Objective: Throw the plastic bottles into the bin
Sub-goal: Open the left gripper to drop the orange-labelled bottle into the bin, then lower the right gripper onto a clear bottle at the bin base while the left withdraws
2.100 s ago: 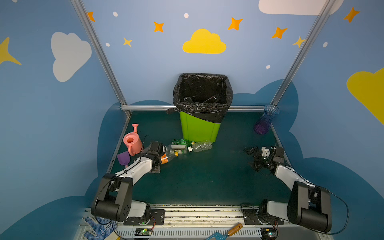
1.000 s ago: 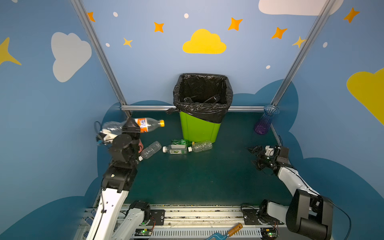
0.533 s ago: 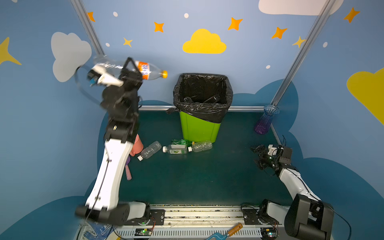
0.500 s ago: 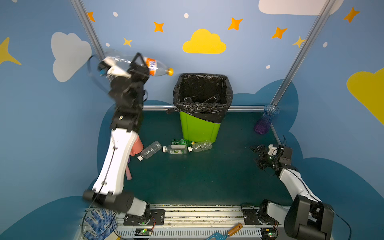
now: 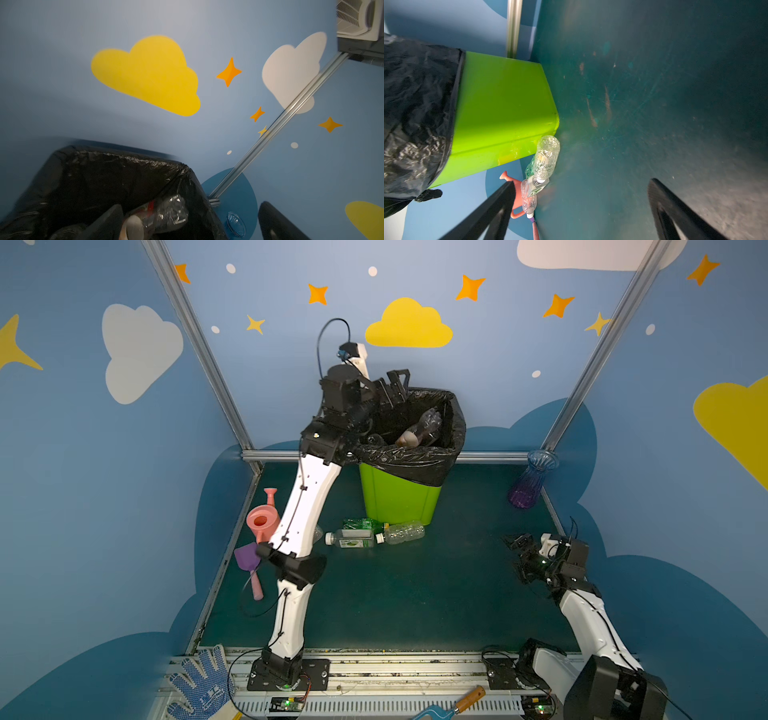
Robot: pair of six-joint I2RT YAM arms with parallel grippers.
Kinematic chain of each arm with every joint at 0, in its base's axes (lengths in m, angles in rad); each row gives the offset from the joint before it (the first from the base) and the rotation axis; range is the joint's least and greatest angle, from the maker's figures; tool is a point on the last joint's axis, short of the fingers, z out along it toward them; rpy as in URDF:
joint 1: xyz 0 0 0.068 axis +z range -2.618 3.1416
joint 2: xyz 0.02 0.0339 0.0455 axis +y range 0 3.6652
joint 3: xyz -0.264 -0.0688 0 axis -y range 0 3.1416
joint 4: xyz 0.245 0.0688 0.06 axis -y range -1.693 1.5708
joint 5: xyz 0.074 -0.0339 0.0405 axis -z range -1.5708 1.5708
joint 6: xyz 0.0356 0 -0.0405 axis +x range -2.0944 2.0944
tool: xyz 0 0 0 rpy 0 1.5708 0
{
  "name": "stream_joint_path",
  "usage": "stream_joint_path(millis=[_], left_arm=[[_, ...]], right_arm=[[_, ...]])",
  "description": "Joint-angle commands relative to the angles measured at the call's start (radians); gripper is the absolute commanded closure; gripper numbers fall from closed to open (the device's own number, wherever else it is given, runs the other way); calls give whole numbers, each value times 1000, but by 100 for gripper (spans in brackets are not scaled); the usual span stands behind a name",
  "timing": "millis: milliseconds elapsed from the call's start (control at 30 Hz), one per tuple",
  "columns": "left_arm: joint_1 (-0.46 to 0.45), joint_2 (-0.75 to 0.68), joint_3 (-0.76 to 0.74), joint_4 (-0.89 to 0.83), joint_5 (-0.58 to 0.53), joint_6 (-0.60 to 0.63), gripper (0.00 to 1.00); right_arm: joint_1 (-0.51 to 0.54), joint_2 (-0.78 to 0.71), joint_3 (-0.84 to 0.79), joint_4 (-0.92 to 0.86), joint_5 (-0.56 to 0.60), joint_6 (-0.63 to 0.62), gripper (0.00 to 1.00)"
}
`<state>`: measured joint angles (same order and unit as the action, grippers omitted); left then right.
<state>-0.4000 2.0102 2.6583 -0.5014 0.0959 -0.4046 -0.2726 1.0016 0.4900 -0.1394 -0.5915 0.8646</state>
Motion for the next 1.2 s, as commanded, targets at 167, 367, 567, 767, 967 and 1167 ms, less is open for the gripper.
stream_joint_path(millis=[167,367,567,767,967,1167], left_arm=[[21,-559,-1012,582,-175,86,0],[49,-794,-1354,507,-258,133,0],[109,-1024,-1702,415,-337,59,0],[148,-1180,-1950,321,-379,-18,0],[155,-1203,-2089,284,-367,-86,0],[157,-1211,-2136,272,-347,-116,0]], right_arm=[[12,67,-12,52,-34,46,3],[156,132,-8,170,42,181,3],[394,230,24,324,220,402,3],[647,392,175,326,382,510,3],[836,590,347,334,487,678,5],[916,711,508,251,583,713,5]])
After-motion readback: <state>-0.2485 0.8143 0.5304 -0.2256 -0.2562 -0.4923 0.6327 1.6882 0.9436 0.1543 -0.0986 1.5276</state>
